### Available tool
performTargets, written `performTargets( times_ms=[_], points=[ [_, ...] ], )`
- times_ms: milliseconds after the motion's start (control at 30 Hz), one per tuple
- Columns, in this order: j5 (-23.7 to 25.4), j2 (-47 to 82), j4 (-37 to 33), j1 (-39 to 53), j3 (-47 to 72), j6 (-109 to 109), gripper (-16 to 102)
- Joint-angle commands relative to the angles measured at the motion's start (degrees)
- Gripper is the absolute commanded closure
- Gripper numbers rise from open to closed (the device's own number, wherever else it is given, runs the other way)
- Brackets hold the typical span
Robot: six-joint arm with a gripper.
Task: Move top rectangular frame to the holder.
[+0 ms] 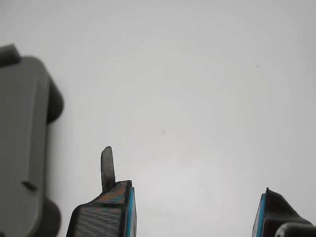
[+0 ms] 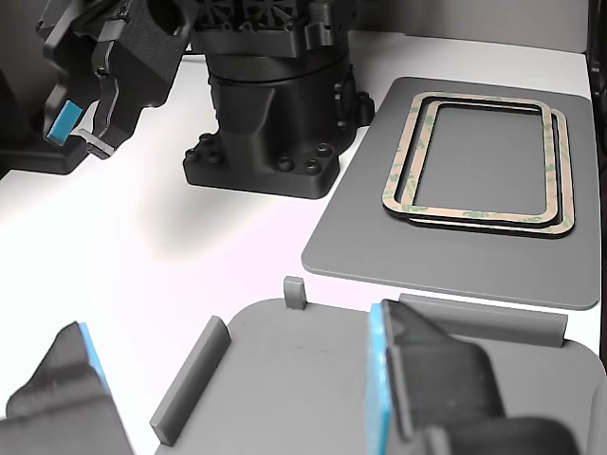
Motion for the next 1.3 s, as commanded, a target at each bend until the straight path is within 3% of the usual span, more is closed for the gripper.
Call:
performTargets(
  times_ms=[0, 267, 400, 633, 733, 800, 933, 1067, 1267],
  points=[
    [1.05, 1.05, -0.26, -0.35, -1.49, 0.53, -14],
    [4.04, -8.17, 0.26, 1.67, -12.39, -0.35, -14],
    [9.49, -18.28, 6.77, 7.29, -23.29, -12.3, -14],
    [11.51, -28.04, 14.85, 18.81, -35.42, -33.05, -14],
    [11.16, -30.32, 16.0, 24.7, -36.39, -45.44, -14],
    [10.46, -31.9, 16.08, 28.13, -36.47, -48.96, -5],
    [9.14, -36.3, 17.14, 35.51, -38.85, -47.9, -14],
    [8.61, -41.75, 20.92, 41.57, -42.71, -48.43, -14],
    [3.52, -48.78, 24.79, 46.05, -47.55, -48.87, -14]
  ],
)
